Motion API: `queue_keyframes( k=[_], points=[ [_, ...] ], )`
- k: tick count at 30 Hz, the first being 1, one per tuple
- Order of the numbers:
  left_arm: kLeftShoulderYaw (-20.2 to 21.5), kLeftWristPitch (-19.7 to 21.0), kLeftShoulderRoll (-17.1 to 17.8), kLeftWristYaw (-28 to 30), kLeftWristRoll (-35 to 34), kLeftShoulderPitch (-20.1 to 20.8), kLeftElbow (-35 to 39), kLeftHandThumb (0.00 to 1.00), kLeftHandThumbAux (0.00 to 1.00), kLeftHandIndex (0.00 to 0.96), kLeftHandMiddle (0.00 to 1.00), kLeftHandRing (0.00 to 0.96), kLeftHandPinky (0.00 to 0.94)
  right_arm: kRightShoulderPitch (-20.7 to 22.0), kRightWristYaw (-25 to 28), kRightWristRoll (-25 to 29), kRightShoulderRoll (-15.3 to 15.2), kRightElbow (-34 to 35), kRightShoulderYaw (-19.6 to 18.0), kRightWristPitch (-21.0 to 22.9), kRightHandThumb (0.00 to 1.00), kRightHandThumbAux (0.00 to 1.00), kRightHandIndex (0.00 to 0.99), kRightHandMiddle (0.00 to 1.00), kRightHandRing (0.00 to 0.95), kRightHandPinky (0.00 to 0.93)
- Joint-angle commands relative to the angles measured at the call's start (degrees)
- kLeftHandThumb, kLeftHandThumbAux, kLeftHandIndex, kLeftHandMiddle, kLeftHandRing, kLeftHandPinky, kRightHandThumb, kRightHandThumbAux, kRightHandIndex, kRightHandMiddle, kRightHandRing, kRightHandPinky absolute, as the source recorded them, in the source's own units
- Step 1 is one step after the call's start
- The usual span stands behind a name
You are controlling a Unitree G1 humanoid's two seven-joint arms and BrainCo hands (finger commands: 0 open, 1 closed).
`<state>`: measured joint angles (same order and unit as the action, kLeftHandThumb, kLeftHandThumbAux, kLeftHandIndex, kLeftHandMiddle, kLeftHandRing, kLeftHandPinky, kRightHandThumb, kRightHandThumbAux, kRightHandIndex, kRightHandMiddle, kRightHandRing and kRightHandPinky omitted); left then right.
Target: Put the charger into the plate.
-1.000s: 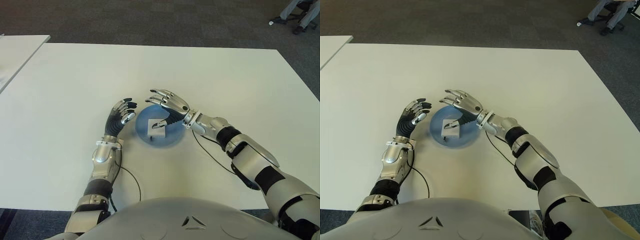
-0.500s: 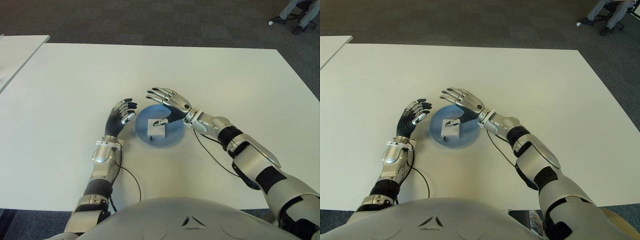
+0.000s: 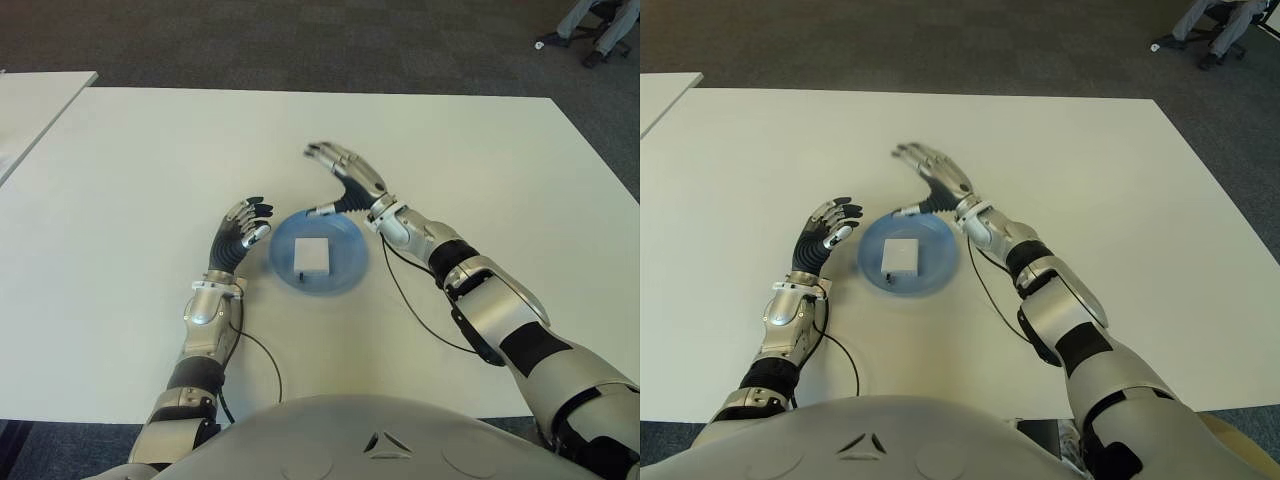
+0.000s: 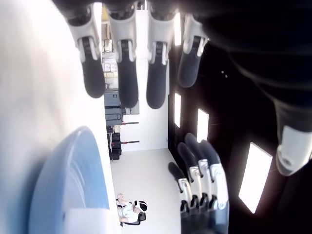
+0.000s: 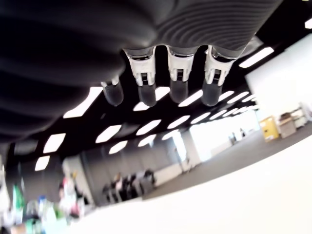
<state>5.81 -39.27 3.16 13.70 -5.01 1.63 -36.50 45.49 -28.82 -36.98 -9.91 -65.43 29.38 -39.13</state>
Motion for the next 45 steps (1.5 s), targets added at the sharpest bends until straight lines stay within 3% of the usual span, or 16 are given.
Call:
queue_keyframes(
  k=[1, 4, 11, 22, 28, 35, 45],
  points=[
    [0.5, 2.8, -0.9, -3.5, 1.0, -2.1, -3.3, 0.0, 0.539, 0.261, 0.348, 0.332, 0.307, -3.8, 7.6, 17.9, 7.5, -0.8, -13.7, 3.4, 0.109, 0.483, 0.0, 0.0, 0.0, 0.0],
    [2.0, 4.3, -0.3, -6.5, 1.3, -2.3, -3.7, 0.0, 0.552, 0.263, 0.355, 0.328, 0.268, -8.0, 10.3, 27.3, 10.7, 5.4, -19.6, 4.5, 0.092, 0.548, 0.0, 0.0, 0.0, 0.0],
    [3.0, 5.1, -0.7, -9.5, 0.4, -2.0, -4.0, 0.0, 0.569, 0.233, 0.342, 0.304, 0.226, -14.1, 15.0, 35.8, 15.2, 15.5, -23.7, 6.9, 0.053, 0.684, 0.0, 0.0, 0.0, 0.0],
    [3.5, 4.5, -0.4, -8.3, -0.7, -2.4, -4.1, 0.0, 0.578, 0.135, 0.256, 0.235, 0.195, -22.0, 19.8, 36.3, 17.0, 27.7, -23.8, 12.7, 0.011, 0.78, 0.001, 0.0, 0.0, 0.0],
    [3.1, 6.3, 0.4, -8.1, -0.7, -3.1, -2.9, 0.0, 0.574, 0.083, 0.185, 0.171, 0.148, -25.5, 21.5, 35.8, 16.8, 31.8, -23.6, 14.4, 0.002, 0.815, 0.014, 0.008, 0.0, 0.002],
    [3.4, 7.8, 0.7, -7.2, -2.1, -3.7, -1.9, 0.0, 0.579, 0.055, 0.142, 0.134, 0.129, -28.6, 24.2, 36.7, 15.6, 31.8, -24.5, 14.1, 0.0, 0.829, 0.032, 0.026, 0.0, 0.02],
    [4.3, 9.9, 0.8, -6.6, -4.0, -3.8, -1.0, 0.0, 0.585, 0.046, 0.117, 0.113, 0.122, -28.6, 29.4, 38.4, 14.4, 26.8, -25.8, 13.5, 0.0, 0.831, 0.048, 0.049, 0.021, 0.036]
  ],
)
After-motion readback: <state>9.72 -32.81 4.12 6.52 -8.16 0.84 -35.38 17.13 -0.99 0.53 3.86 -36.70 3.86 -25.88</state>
